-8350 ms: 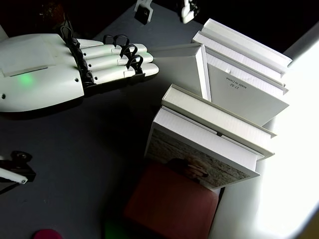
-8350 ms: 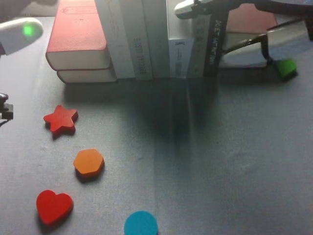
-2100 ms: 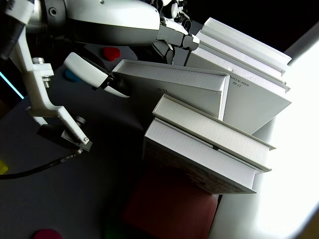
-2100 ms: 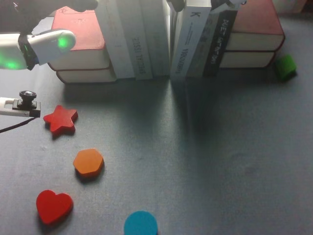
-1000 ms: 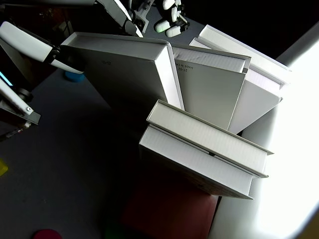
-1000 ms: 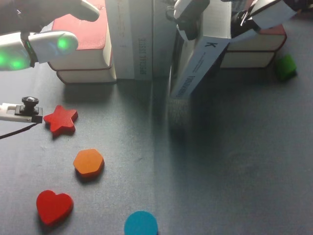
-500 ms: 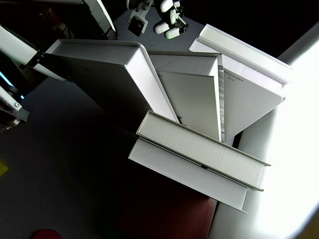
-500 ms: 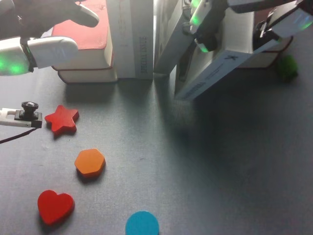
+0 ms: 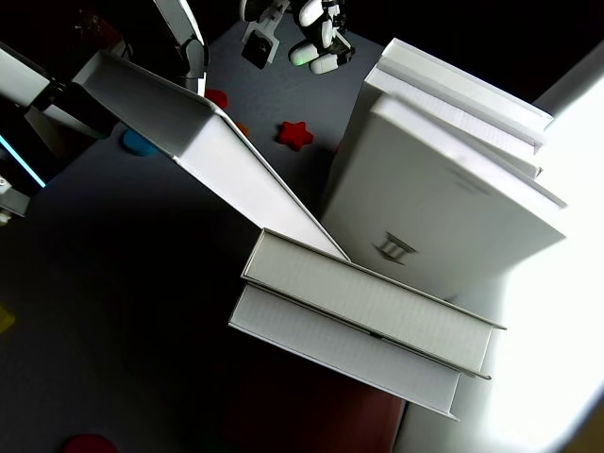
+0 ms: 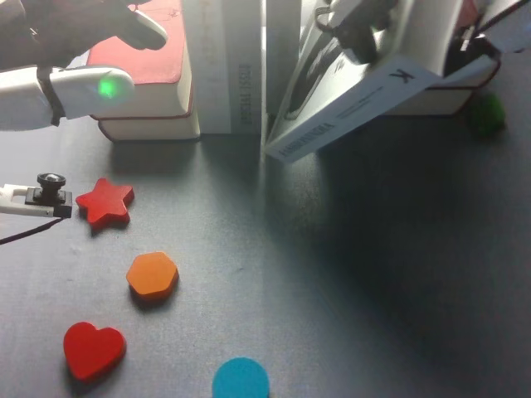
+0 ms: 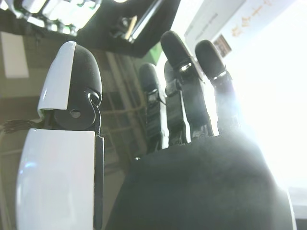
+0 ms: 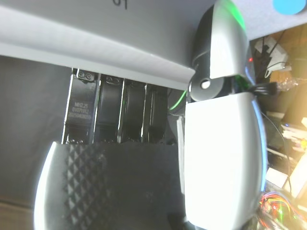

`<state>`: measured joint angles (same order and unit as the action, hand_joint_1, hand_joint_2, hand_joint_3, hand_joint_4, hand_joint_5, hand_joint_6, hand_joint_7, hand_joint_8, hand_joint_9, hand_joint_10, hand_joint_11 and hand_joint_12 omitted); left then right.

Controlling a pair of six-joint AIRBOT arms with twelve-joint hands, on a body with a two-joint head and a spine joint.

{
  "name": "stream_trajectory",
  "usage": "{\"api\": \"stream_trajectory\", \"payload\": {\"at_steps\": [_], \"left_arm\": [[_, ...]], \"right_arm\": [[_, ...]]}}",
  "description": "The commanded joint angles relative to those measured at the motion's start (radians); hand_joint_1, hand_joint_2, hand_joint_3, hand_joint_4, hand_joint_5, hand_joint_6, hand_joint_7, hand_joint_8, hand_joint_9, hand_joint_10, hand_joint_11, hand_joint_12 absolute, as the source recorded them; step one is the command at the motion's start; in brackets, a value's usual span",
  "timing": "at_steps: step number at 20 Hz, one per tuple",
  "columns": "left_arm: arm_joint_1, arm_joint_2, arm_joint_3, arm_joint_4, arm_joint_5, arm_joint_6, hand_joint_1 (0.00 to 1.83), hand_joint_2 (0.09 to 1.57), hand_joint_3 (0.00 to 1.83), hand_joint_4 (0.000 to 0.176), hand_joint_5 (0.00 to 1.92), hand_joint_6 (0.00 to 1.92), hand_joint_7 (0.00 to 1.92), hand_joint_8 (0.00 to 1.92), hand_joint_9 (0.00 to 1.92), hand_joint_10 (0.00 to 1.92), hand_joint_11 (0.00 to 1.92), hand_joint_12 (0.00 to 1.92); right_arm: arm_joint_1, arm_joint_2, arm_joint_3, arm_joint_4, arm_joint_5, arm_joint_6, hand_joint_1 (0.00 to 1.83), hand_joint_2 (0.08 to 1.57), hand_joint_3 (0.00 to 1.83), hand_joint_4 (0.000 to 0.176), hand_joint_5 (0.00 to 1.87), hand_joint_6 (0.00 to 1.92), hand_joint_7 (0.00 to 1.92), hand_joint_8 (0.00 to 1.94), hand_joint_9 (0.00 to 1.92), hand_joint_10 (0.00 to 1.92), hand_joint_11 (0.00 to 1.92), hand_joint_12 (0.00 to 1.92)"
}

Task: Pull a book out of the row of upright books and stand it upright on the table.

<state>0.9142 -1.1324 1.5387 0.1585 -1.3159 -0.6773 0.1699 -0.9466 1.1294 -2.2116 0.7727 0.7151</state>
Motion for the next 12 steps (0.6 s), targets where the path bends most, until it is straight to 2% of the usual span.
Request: {"api": "stream_trajectory", "payload": {"at_steps": [1,2,3,4,5,7,12], "left_arm": [[-0.008,-0.003,-0.003,-0.05,-0.109,-0.009,1.14,1.09,0.0,0.0,0.39,0.45,0.39,0.0,0.48,0.87,0.09,1.38],[-0.007,-0.002,-0.003,-0.05,-0.109,-0.009,1.14,1.09,0.0,0.0,0.4,0.45,0.4,0.0,0.5,0.85,0.11,1.37],[-0.007,-0.002,-0.004,-0.05,-0.109,-0.009,1.14,1.08,0.0,0.003,0.4,0.46,0.4,0.0,0.47,0.85,0.08,1.39],[-0.007,-0.002,-0.004,-0.05,-0.109,-0.009,1.14,1.08,0.0,0.003,0.4,0.46,0.4,0.0,0.47,0.85,0.08,1.39],[-0.007,-0.003,-0.005,-0.05,-0.11,-0.009,1.14,1.07,0.0,0.006,0.41,0.49,0.42,0.0,0.44,0.94,0.05,1.41],[-0.006,-0.004,-0.005,-0.051,-0.11,-0.009,1.15,1.08,0.0,0.0,0.4,0.48,0.42,0.01,0.44,0.95,0.05,1.41],[-0.006,-0.003,-0.004,-0.055,-0.111,-0.009,1.15,1.08,0.0,0.0,0.41,0.39,0.44,0.01,0.44,0.95,0.02,1.43]], "right_arm": [[0.024,0.01,-0.007,0.037,-0.065,-0.007,1.35,1.21,0.0,0.0,0.75,1.24,0.74,1.34,0.78,1.47,0.62,1.68],[0.03,0.014,-0.011,0.037,-0.064,-0.007,1.33,1.26,0.0,0.0,0.69,1.4,0.67,1.42,0.66,1.59,0.48,1.77],[0.041,0.023,-0.02,0.039,-0.061,-0.008,1.3,1.32,0.0,0.0,0.75,1.19,0.46,1.67,0.48,1.78,0.41,1.83],[0.045,0.029,-0.025,0.043,-0.06,-0.01,1.3,1.32,0.0,0.0,0.75,1.19,0.46,1.67,0.48,1.78,0.41,1.83],[0.051,0.035,-0.03,0.046,-0.058,-0.012,1.29,1.33,0.0,0.0,0.77,1.13,0.42,1.72,0.45,1.81,0.4,1.84],[0.057,0.046,-0.041,0.062,-0.054,-0.022,1.29,1.33,0.0,0.0,0.77,1.12,0.42,1.72,0.45,1.81,0.4,1.84],[0.057,0.065,-0.05,0.153,-0.052,-0.081,1.29,1.33,0.0,0.0,0.77,1.13,0.42,1.73,0.45,1.82,0.39,1.84]]}}
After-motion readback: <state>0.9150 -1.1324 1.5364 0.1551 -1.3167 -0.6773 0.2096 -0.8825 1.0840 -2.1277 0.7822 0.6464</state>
